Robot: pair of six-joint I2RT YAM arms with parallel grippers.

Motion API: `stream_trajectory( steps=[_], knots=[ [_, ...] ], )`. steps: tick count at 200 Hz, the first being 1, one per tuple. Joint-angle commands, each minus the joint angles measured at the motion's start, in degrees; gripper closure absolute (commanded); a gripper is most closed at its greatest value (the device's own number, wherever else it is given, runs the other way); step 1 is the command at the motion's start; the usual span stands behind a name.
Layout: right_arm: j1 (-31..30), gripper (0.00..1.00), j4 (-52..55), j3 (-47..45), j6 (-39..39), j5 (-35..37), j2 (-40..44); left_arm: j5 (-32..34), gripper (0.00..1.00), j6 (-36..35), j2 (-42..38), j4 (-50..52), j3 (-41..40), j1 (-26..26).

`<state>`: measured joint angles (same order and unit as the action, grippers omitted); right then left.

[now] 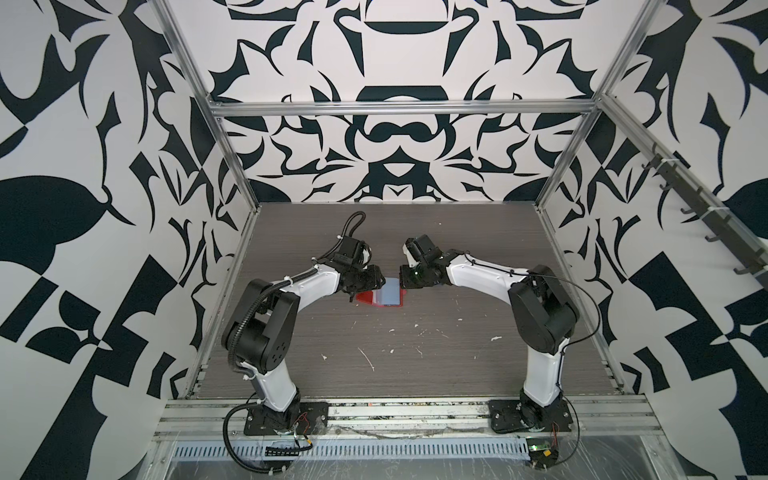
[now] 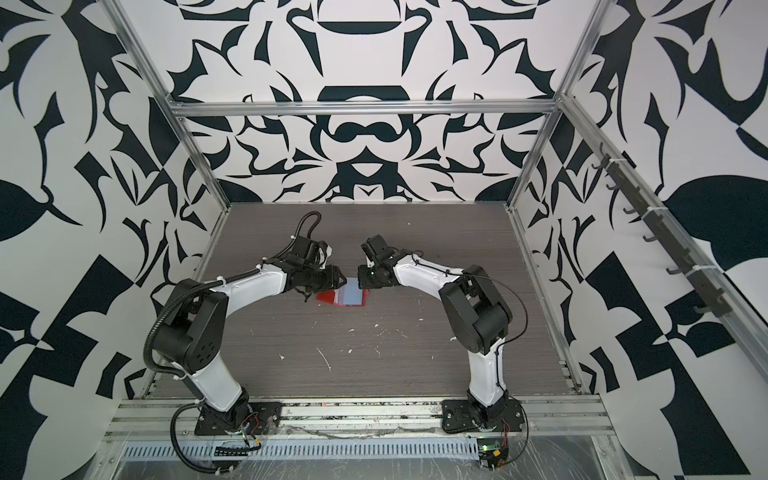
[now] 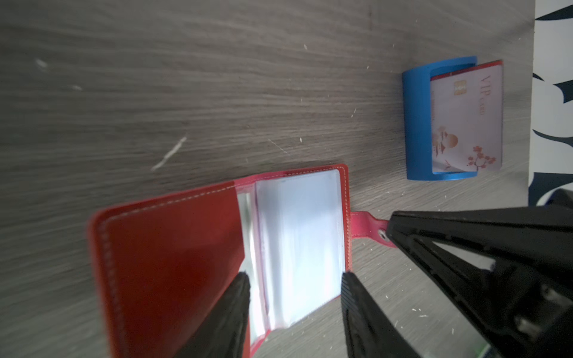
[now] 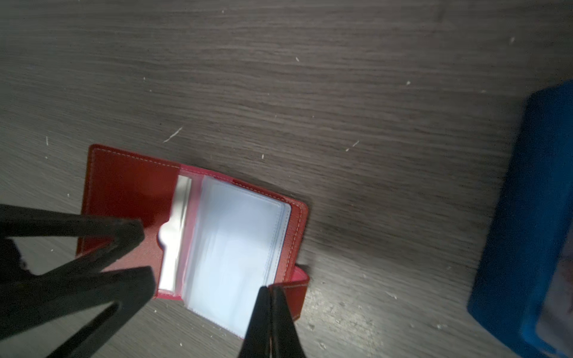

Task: Insert credit cards into a card holder
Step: Turn over the card slot in the card holder.

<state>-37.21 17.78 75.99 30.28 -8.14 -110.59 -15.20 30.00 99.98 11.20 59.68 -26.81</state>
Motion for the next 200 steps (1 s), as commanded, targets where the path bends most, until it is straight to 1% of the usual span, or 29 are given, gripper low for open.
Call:
stream_trajectory(
  steps=[1, 16, 31, 92, 142, 171, 200],
  knots=[
    [-0.05, 1.0, -1.61, -0.22, 0.74, -1.01, 0.38, -3.28, 0.49, 1.11, 1.84, 1.16, 1.75, -0.26],
    [-0.05, 1.0, -1.78, -0.29, 0.83, -1.22, 0.11, -4.08, 0.5, 1.11, 2.61, 1.02, 1.76, -0.2],
    [-0.05, 1.0, -1.87, -0.22, 0.83, -1.27, -0.22, -4.71, 0.54, 1.2, 3.39, 0.94, 2.01, -0.18],
    [-0.06, 1.0, -2.3, -0.5, 0.92, -1.84, -1.51, -6.6, 0.61, 1.38, 6.34, 0.67, 3.16, -0.21],
    [-0.05, 1.0, -2.66, -0.75, 1.1, -2.06, -2.75, -7.1, 0.65, 1.46, 7.85, 0.73, 3.5, -0.24],
    [-0.08, 1.0, -2.88, -0.84, 1.26, -2.33, -3.56, -7.58, 0.69, 1.46, 8.12, 0.53, 3.56, -0.18],
    [-0.1, 1.0, -3.36, -1.19, 1.61, -2.75, -4.24, -8.16, 0.7, 1.55, 8.6, 0.4, 3.78, -0.18]
  ],
)
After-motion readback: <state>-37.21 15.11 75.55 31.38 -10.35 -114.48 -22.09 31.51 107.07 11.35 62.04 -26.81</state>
